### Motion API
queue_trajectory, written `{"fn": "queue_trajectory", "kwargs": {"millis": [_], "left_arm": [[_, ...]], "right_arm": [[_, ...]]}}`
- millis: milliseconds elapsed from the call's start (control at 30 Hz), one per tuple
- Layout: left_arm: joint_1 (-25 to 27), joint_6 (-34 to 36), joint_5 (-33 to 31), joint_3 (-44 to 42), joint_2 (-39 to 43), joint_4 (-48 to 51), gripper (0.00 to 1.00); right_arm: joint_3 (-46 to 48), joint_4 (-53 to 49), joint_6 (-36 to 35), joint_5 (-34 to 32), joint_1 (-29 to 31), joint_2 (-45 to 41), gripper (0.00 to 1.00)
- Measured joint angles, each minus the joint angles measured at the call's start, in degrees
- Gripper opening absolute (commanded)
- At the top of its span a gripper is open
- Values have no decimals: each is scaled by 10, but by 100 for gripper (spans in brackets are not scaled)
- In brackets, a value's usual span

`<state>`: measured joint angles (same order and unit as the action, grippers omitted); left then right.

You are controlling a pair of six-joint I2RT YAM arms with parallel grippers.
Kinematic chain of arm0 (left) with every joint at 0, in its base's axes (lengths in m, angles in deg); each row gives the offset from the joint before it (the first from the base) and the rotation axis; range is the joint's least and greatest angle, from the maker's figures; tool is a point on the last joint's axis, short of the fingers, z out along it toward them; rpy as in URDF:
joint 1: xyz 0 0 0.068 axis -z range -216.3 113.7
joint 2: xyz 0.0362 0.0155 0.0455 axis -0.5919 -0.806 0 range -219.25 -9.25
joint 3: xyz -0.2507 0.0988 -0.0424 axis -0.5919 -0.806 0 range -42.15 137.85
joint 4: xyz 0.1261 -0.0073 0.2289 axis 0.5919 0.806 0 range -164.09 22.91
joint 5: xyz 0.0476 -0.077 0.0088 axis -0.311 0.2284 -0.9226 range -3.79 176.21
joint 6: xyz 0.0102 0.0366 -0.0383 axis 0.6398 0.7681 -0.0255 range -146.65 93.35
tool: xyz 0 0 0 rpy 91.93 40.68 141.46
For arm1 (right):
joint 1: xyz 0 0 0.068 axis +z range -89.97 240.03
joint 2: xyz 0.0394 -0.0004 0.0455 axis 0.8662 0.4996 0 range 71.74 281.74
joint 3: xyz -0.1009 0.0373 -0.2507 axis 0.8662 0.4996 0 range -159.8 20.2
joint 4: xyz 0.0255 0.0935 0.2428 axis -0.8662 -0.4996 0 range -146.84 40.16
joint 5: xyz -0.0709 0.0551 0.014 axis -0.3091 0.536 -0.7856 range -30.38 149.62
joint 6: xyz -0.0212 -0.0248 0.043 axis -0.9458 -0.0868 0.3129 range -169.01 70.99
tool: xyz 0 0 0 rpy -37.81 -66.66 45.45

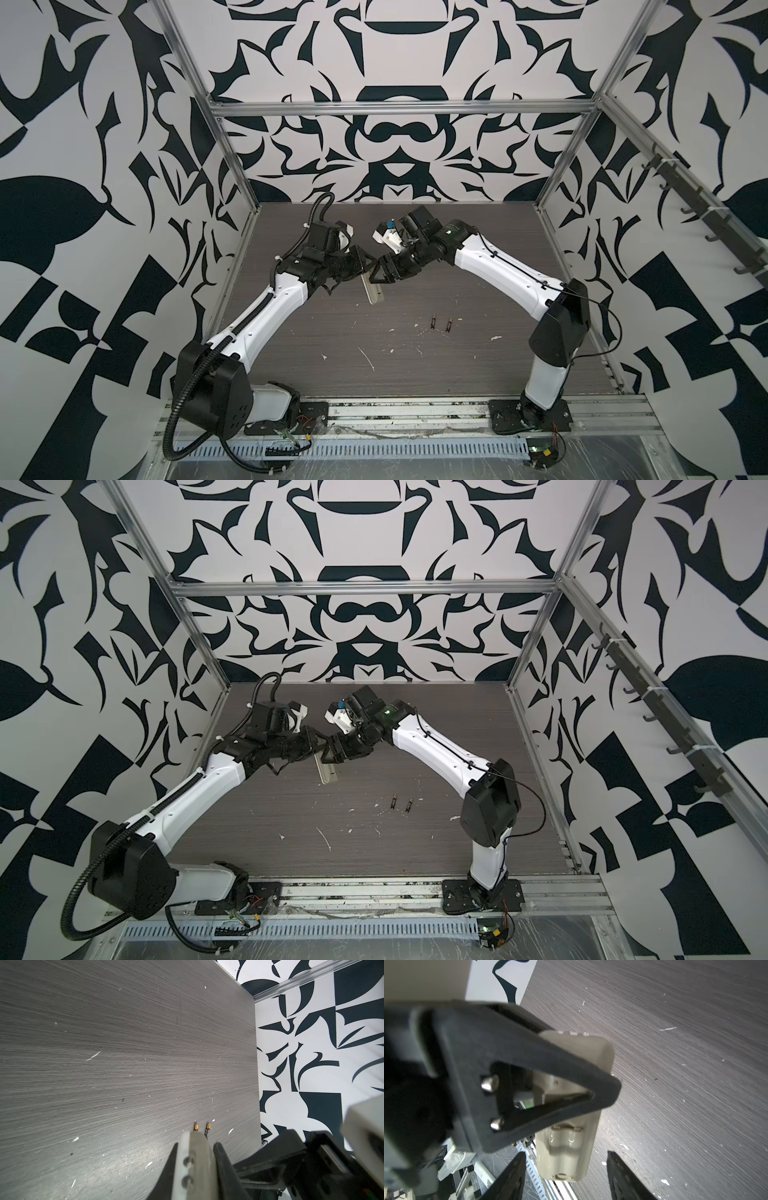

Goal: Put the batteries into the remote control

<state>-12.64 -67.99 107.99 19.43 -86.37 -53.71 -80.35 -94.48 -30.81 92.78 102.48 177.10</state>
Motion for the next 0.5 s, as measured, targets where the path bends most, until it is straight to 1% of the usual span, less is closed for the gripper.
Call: {"fn": "queue_trajectory", "kwargs": {"millis": [233, 367, 500], "left_arm": [[1, 0, 3, 0, 0, -2, 0], [1, 3, -2, 0, 0, -3, 0], [1, 3, -8, 0, -2, -2, 0]], "right_arm": [[-22, 3, 1, 10, 0, 25, 54], [-26, 3, 1, 15, -2, 35, 40], [-28, 4, 6, 18, -3, 36, 30]]}}
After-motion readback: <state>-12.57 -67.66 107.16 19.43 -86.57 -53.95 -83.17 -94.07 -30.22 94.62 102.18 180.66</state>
